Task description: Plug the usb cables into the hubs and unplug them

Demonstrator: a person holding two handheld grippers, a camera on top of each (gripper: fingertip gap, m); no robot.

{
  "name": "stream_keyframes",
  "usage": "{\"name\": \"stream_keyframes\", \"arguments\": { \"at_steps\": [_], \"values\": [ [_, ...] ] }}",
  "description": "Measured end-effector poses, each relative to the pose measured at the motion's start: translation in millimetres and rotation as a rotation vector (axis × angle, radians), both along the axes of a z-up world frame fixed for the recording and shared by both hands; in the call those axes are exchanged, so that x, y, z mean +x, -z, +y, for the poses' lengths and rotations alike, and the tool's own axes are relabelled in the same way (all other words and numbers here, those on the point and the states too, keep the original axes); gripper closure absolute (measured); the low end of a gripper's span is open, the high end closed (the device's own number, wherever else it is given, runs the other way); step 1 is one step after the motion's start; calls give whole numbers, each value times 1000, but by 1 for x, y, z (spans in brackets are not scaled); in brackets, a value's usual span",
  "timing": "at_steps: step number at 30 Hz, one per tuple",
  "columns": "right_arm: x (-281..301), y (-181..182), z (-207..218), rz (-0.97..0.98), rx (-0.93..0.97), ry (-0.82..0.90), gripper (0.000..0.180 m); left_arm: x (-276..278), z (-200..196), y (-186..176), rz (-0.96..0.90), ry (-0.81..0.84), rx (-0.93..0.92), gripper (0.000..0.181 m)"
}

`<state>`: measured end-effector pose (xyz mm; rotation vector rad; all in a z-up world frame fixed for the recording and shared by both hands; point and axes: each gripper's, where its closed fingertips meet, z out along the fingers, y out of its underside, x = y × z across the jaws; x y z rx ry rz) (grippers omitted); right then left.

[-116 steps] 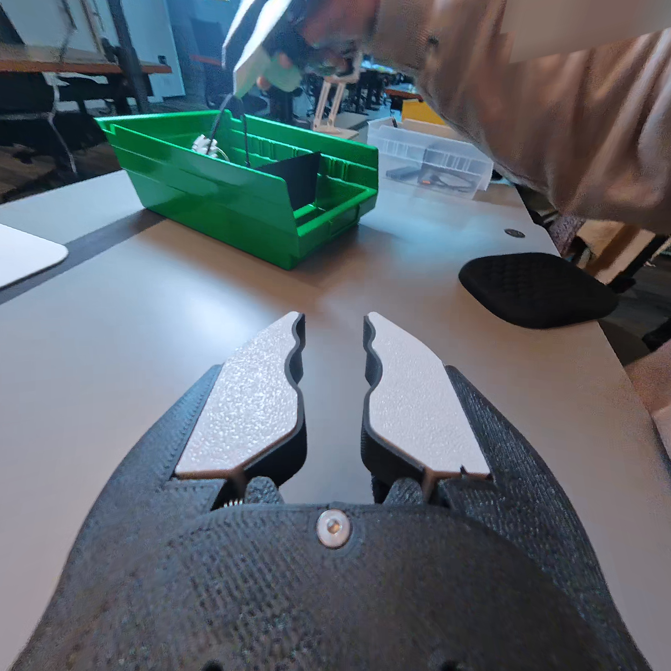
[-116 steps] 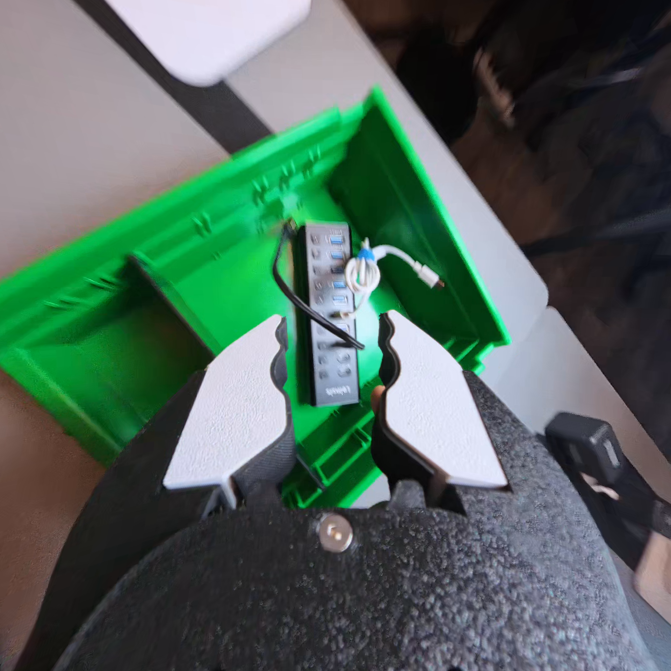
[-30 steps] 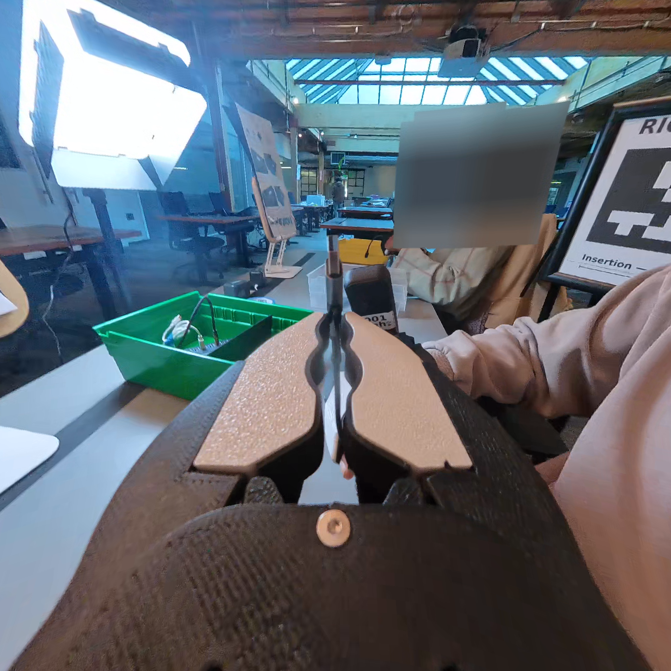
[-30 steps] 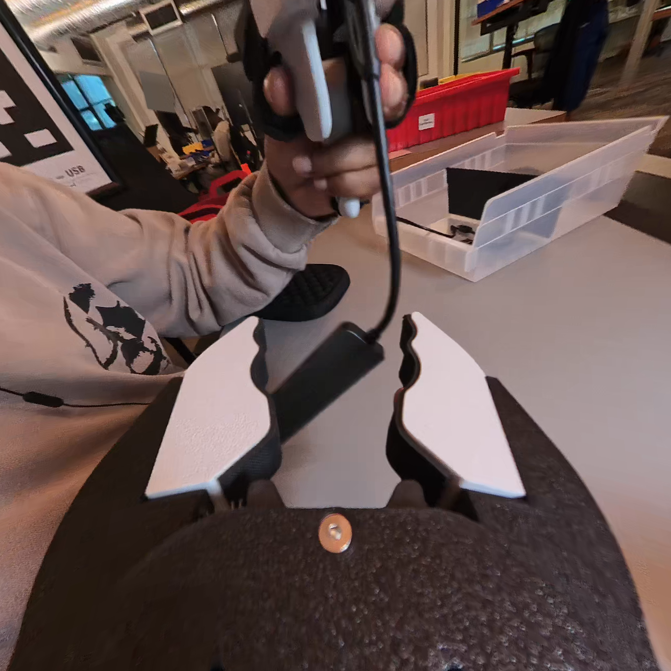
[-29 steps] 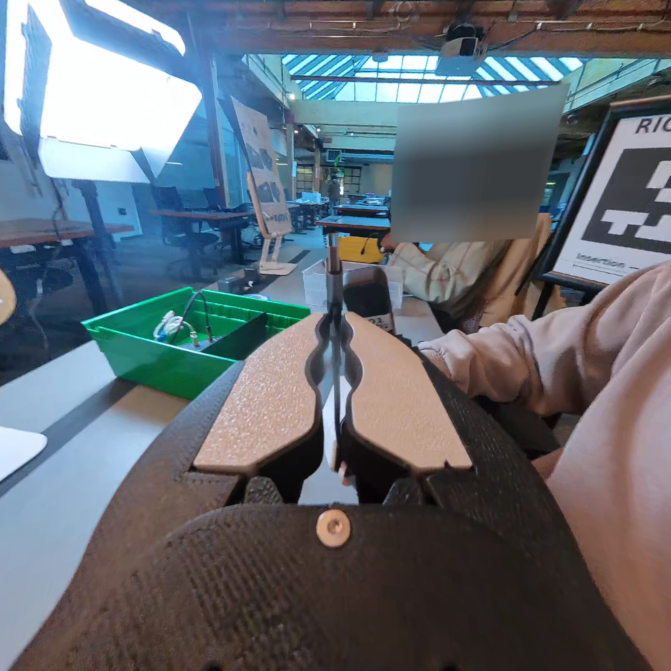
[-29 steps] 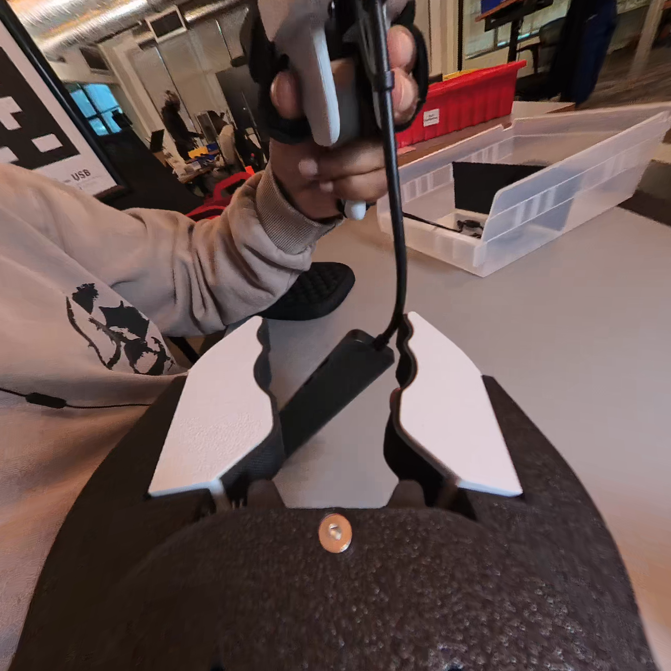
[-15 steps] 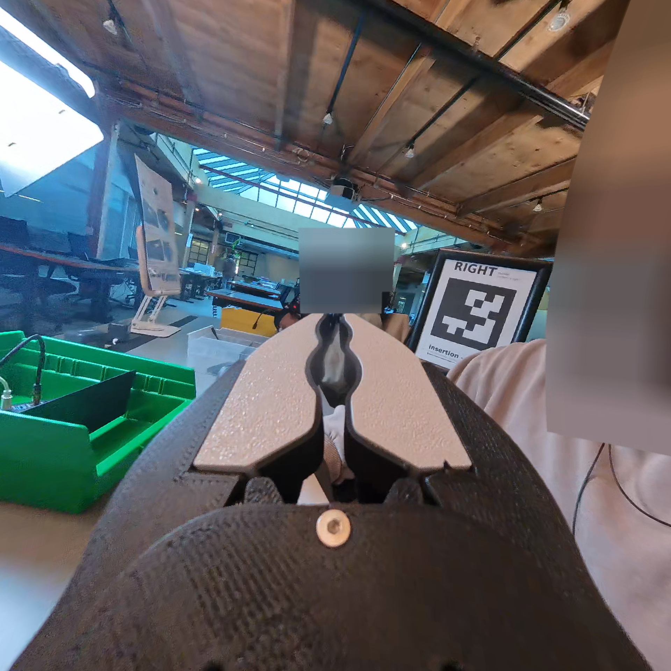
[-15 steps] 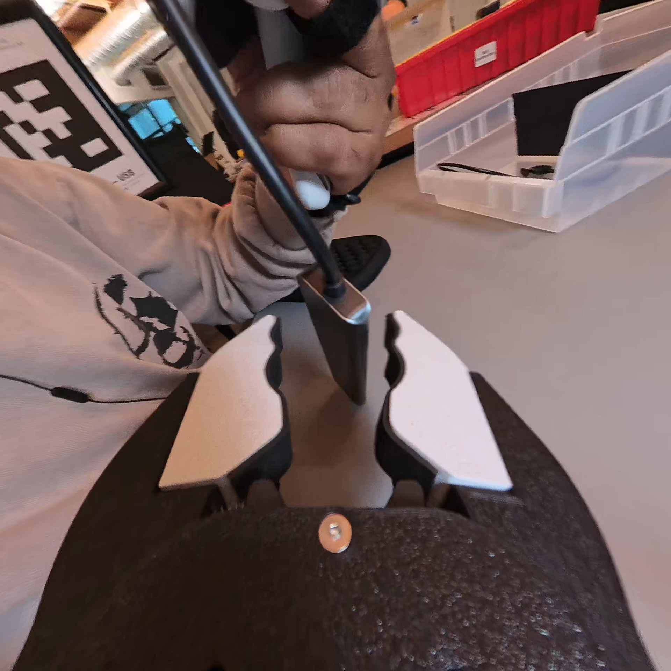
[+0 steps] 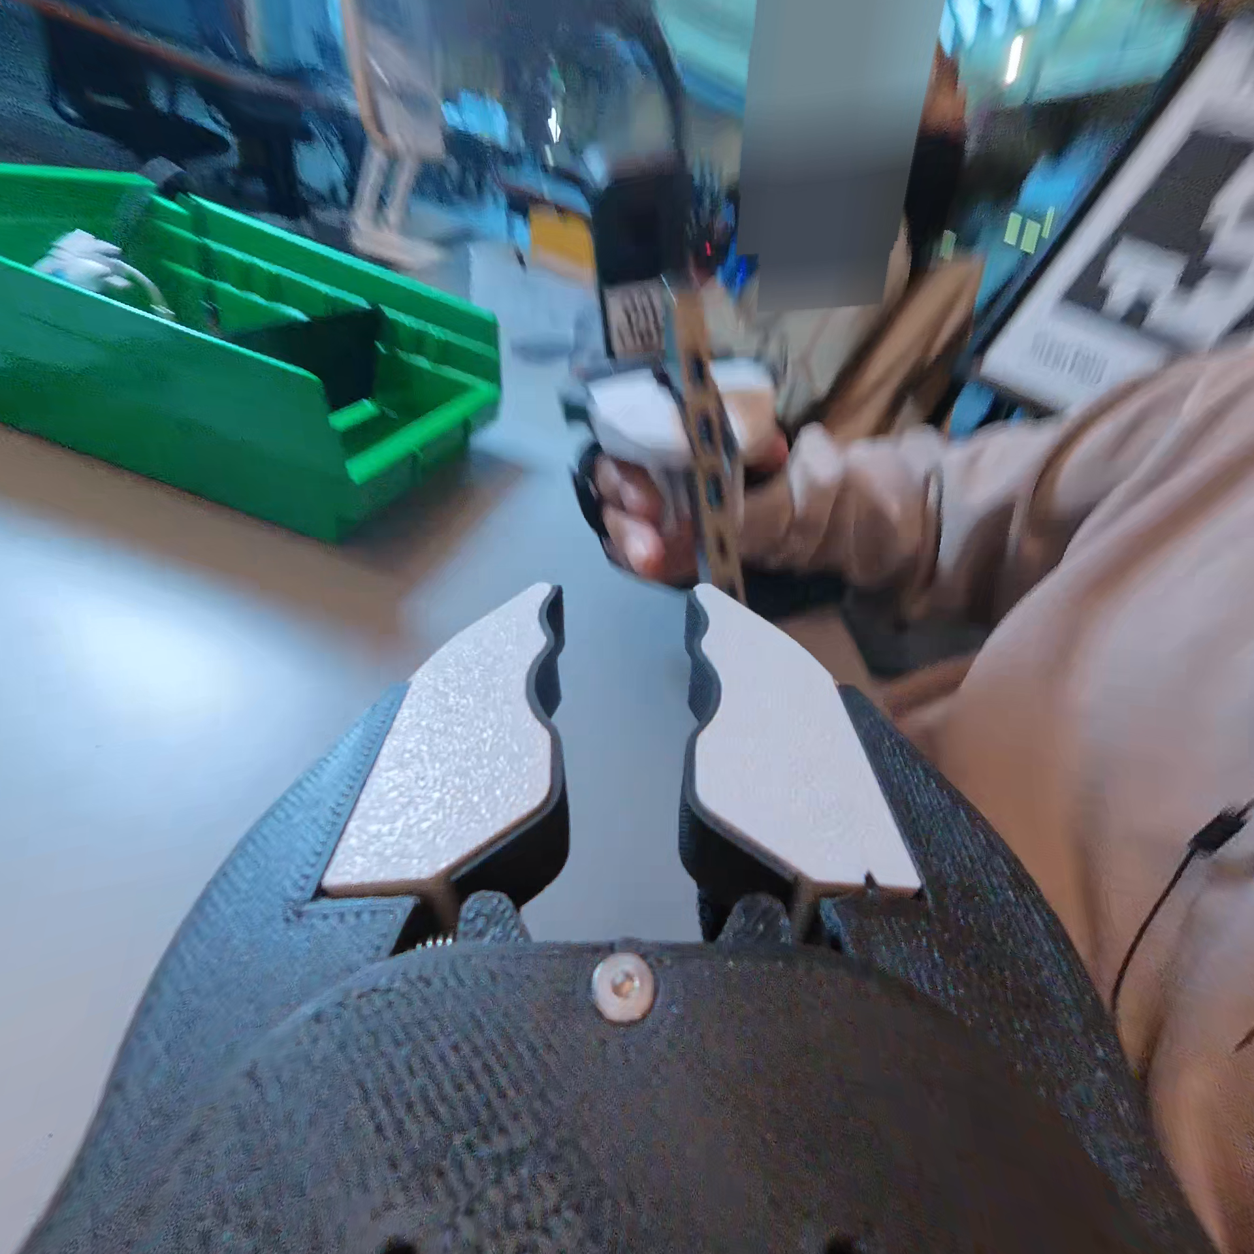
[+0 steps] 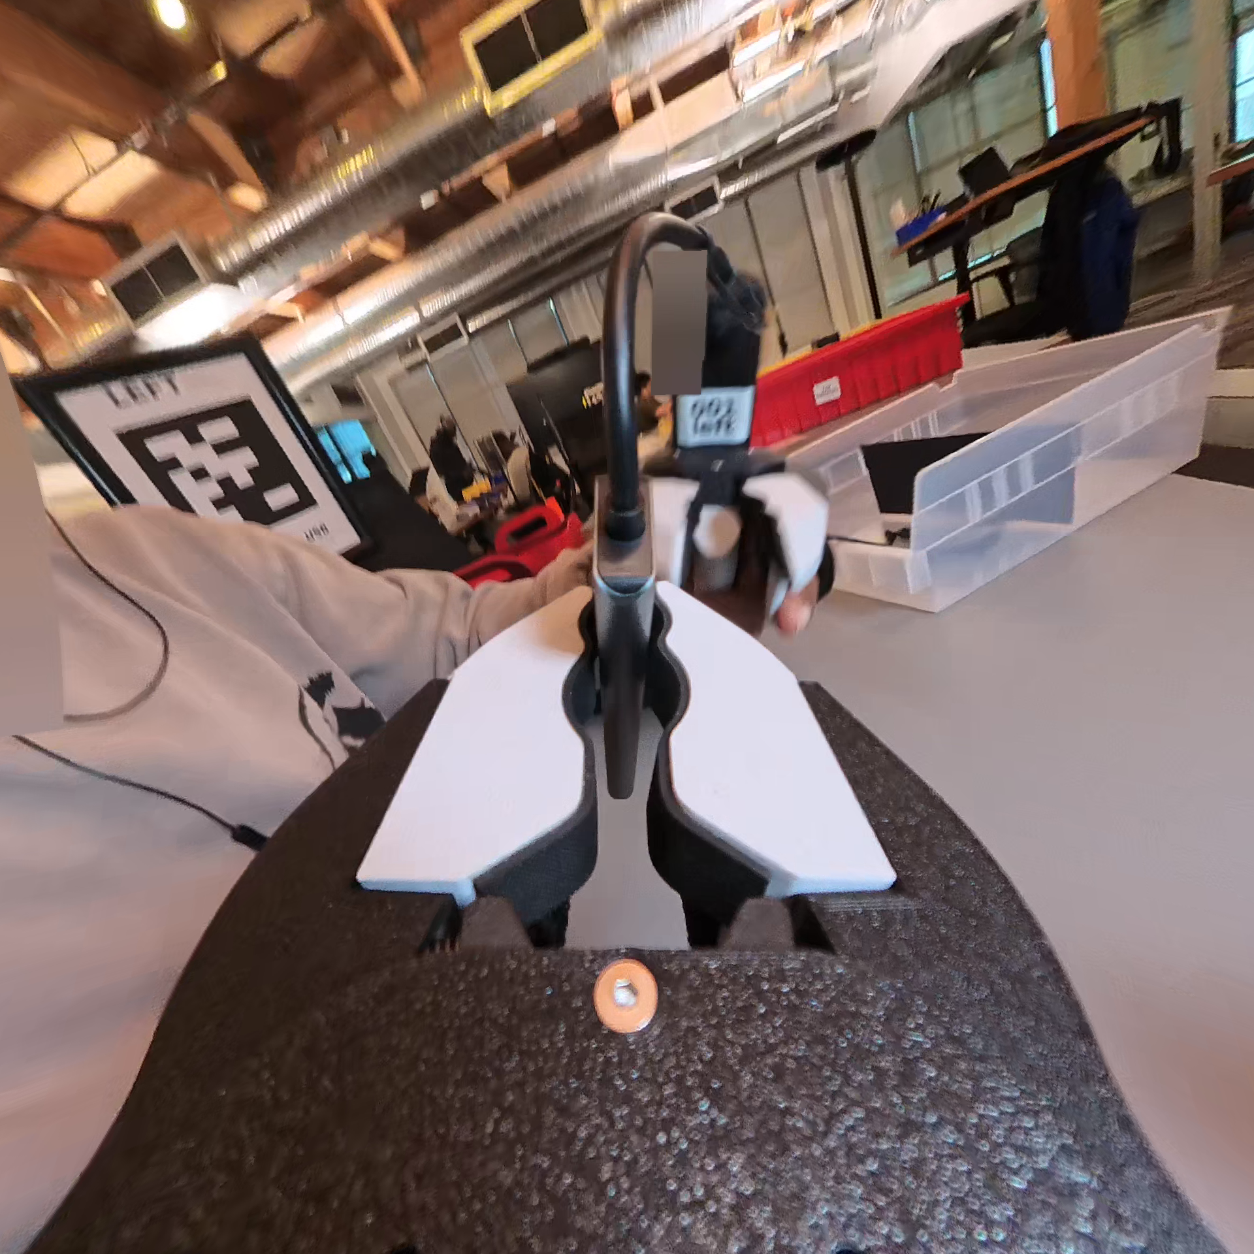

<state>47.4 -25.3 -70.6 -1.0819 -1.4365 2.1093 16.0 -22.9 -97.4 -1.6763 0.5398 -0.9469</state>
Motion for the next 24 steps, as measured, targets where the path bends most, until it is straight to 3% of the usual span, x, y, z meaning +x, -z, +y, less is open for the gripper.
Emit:
{"name": "stream_keyframes", "arguments": {
  "at_steps": [2,4,9,12,14,16,17,20,24],
  "values": [
    [0,-7,15,-7,-75,51,169,23,-11,24,189,74,11,144],
    [1,-8,26,-17,-108,82,169,44,-15,32,229,110,0,142],
    [-4,-4,32,-57,-196,87,169,64,-4,40,160,58,-64,163],
    [-10,-1,38,-108,-228,128,168,65,-4,34,32,71,-140,163],
    [-13,3,53,-167,-193,214,150,60,-3,22,-140,79,-211,167],
    [-11,7,69,-192,-25,319,122,52,0,16,-261,71,-270,168],
    [-8,9,79,-179,122,407,117,48,2,15,-304,60,-300,168],
    [3,10,101,-106,691,668,117,32,9,12,-405,12,-344,169],
    [2,27,97,-18,1309,763,116,20,16,13,-438,-51,-380,169]
  ]
}}
